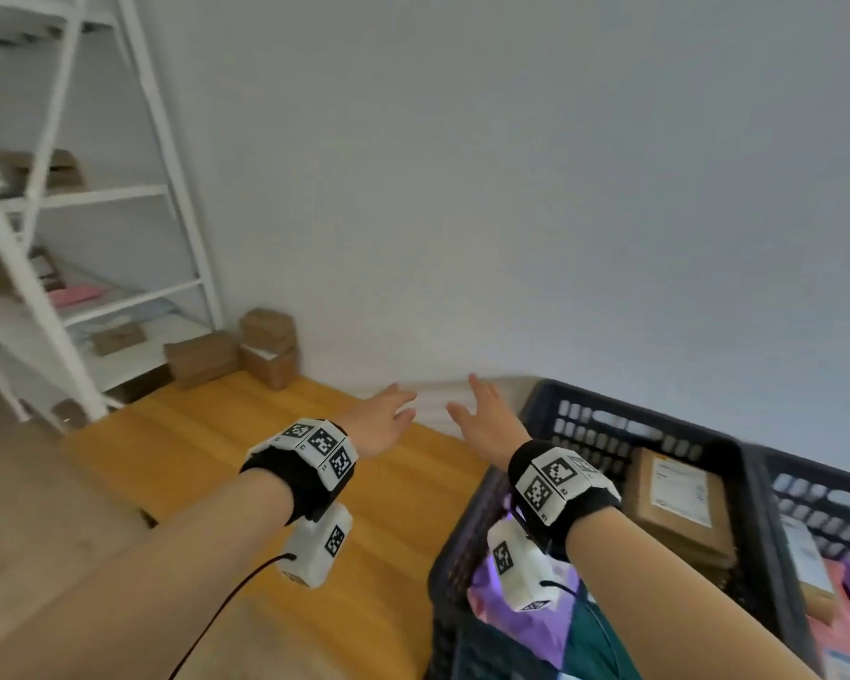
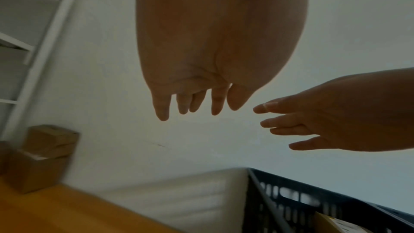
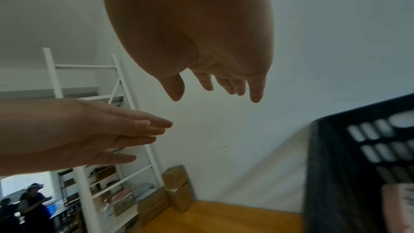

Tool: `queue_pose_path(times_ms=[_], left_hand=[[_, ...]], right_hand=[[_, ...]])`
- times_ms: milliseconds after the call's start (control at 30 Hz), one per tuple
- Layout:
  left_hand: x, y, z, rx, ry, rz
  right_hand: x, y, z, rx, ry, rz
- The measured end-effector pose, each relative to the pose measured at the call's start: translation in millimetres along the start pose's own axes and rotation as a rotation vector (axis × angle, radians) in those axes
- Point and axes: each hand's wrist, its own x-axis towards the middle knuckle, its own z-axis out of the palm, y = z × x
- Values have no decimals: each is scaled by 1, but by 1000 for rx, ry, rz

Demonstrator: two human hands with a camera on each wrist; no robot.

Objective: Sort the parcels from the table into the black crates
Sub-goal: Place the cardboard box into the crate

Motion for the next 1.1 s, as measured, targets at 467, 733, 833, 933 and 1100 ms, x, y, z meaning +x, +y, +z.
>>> queue_pose_path(times_ms=[467,733,833,933,1100], left_hand=[[-53,-264,-94,-130,31,-187],[-45,-381,-122,-172,2,-231],[-33,-408,-122,-211,-11,-242],[-11,-430,-124,-213,-26,-258],[43,-472,-134,-217,-39,-284]], right_hand=[[87,-154,200,2,-189,0],[133,-186,280,16,-193,132],[151,-192,304,23,-214,174],[178,-196,327,37,-228,193],[239,-203,366,57,-260,215]])
